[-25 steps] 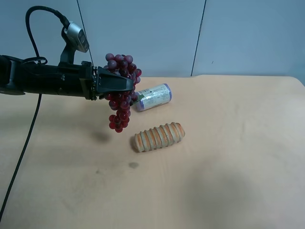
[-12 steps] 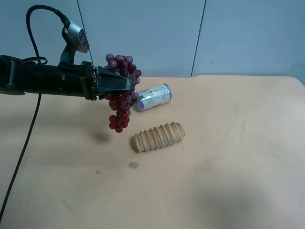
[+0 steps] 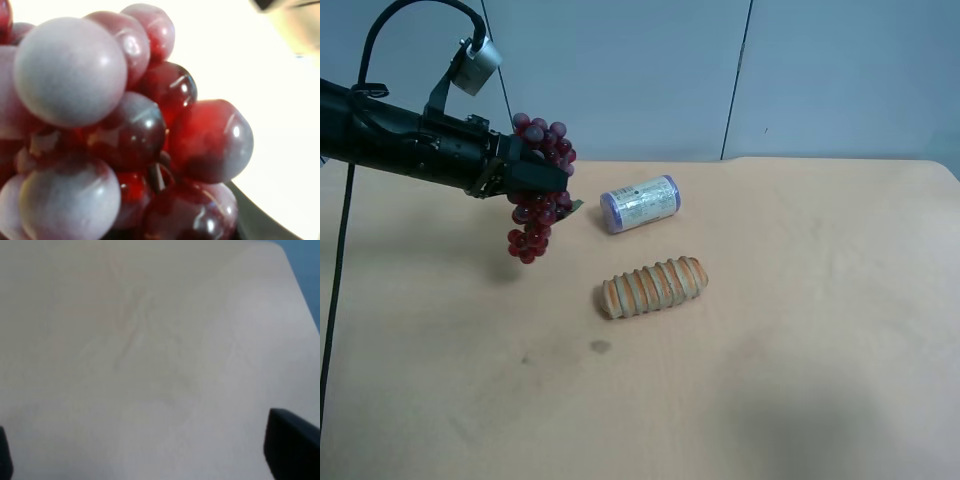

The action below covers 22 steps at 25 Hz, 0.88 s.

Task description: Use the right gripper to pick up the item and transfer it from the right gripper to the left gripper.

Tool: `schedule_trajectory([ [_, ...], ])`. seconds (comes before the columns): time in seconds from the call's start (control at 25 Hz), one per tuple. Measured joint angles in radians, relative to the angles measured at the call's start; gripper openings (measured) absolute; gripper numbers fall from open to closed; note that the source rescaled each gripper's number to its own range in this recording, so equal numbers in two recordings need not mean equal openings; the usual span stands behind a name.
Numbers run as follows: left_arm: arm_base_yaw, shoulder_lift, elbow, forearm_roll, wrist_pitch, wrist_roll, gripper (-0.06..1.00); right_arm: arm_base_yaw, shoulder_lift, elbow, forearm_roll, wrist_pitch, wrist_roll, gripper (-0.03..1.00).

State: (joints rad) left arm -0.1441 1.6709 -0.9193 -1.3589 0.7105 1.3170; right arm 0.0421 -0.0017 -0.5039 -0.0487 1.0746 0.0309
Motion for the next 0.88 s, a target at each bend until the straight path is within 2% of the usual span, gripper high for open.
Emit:
schedule_trajectory([
  [0.08,0.000,-0.041,0.000,0.131,-0.075,-0.116,0.00,0.000,0.000,0.000,0.000,0.000,0.000,0.98],
  [0.24,0.000,-0.093,0.000,0.419,-0.159,-0.374,0.00,0.000,0.000,0.000,0.000,0.000,0.000,0.98],
  [0.32,0.000,-0.096,-0.004,0.572,-0.173,-0.506,0.00,0.000,0.000,0.000,0.000,0.000,0.000,0.98],
  [0.48,0.000,-0.094,-0.041,0.808,-0.168,-0.735,0.00,0.000,0.000,0.000,0.000,0.000,0.000,0.97],
  [0.56,0.000,-0.084,-0.070,0.889,-0.147,-0.811,0.00,0.000,0.000,0.000,0.000,0.000,0.000,0.95],
  [0.68,-0.009,-0.050,-0.115,0.969,-0.086,-0.876,0.00,0.000,0.000,0.000,0.000,0.000,0.000,0.93],
  [0.88,-0.082,0.050,-0.158,1.144,-0.060,-1.004,0.00,0.000,0.000,0.000,0.000,0.000,0.000,0.93],
])
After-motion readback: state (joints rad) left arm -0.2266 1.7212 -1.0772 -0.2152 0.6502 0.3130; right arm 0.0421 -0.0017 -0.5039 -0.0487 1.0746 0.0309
